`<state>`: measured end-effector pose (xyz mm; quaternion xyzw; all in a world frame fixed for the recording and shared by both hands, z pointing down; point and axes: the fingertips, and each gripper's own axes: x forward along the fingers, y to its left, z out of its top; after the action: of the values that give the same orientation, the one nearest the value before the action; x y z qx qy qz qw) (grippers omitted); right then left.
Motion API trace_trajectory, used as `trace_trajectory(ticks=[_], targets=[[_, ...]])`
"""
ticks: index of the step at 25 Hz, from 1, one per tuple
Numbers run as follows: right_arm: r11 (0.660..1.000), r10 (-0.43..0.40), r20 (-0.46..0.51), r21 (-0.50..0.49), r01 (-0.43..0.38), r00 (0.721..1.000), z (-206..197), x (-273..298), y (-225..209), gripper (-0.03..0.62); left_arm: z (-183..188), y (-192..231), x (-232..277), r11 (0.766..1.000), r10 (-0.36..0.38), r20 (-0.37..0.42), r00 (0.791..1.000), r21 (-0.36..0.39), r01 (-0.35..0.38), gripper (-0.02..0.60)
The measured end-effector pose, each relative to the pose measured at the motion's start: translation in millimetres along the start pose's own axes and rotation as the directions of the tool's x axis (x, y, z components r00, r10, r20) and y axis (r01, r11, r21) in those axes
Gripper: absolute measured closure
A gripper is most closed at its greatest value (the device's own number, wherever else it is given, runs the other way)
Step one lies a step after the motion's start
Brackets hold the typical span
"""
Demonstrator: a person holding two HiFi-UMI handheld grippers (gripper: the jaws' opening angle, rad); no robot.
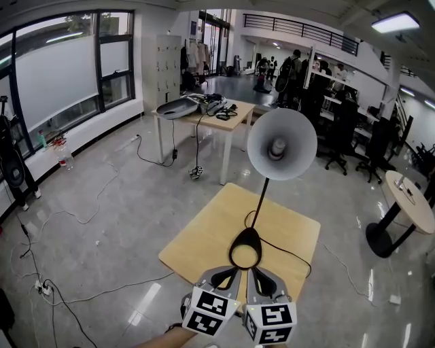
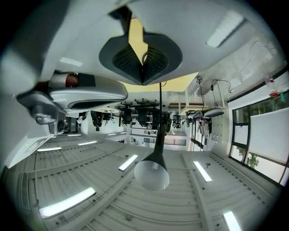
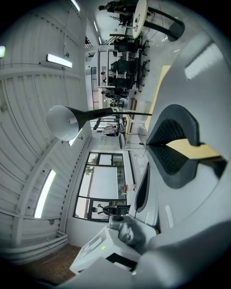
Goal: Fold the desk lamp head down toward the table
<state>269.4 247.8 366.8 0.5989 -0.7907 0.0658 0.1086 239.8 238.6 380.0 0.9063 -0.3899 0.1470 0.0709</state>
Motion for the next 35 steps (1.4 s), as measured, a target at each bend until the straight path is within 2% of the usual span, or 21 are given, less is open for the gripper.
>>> trace_trajectory(ticks=[4, 8, 16, 21, 24, 25, 28, 31, 35], targets=[[1.0, 0.007, 0.016, -0.011, -0.007, 1.0, -3, 16, -28, 0.595, 2, -1, 35, 1.0, 0.0, -0.004, 1.0, 0.006, 0.0, 0.565], [0.999, 0.011, 0.039, -0.044, -0.009, 0.999, 11, 5, -42, 0.595, 20, -16, 39, 1.0, -0.007, 0.009, 1.0, 0.03, 0.006, 0.565], [0.98, 0.011, 0.058, -0.201, 0.001, 0.998, 46, 0, -58, 0.595, 49, -26, 58, 0.997, -0.058, 0.046, 0.997, 0.054, 0.056, 0.565], [0.96, -0.026, 0.104, -0.274, 0.054, 0.994, 106, 121, -65, 0.595, 92, 79, 122, 0.989, -0.135, 0.077, 0.988, 0.068, 0.13, 0.565], [0.934, -0.077, 0.103, -0.341, 0.108, 0.992, 138, 116, -55, 0.595, 116, 87, 112, 0.98, -0.189, 0.092, 0.978, 0.073, 0.183, 0.565], [0.922, -0.098, 0.096, -0.366, 0.127, 0.991, 156, 128, -49, 0.595, 130, 105, 114, 0.977, -0.206, 0.097, 0.974, 0.075, 0.199, 0.565], [0.894, -0.152, 0.109, -0.408, 0.184, 0.982, 215, 234, -42, 0.594, 171, 210, 162, 0.962, -0.268, 0.108, 0.957, 0.078, 0.261, 0.565], [0.859, -0.208, 0.116, -0.453, 0.238, 0.971, 265, 341, -36, 0.594, 201, 310, 213, 0.938, -0.345, 0.11, 0.932, 0.089, 0.336, 0.565], [0.802, -0.238, 0.143, -0.529, 0.278, 0.961, 305, 396, -5, 0.594, 211, 375, 219, 0.908, -0.415, 0.102, 0.904, 0.105, 0.405, 0.565]])
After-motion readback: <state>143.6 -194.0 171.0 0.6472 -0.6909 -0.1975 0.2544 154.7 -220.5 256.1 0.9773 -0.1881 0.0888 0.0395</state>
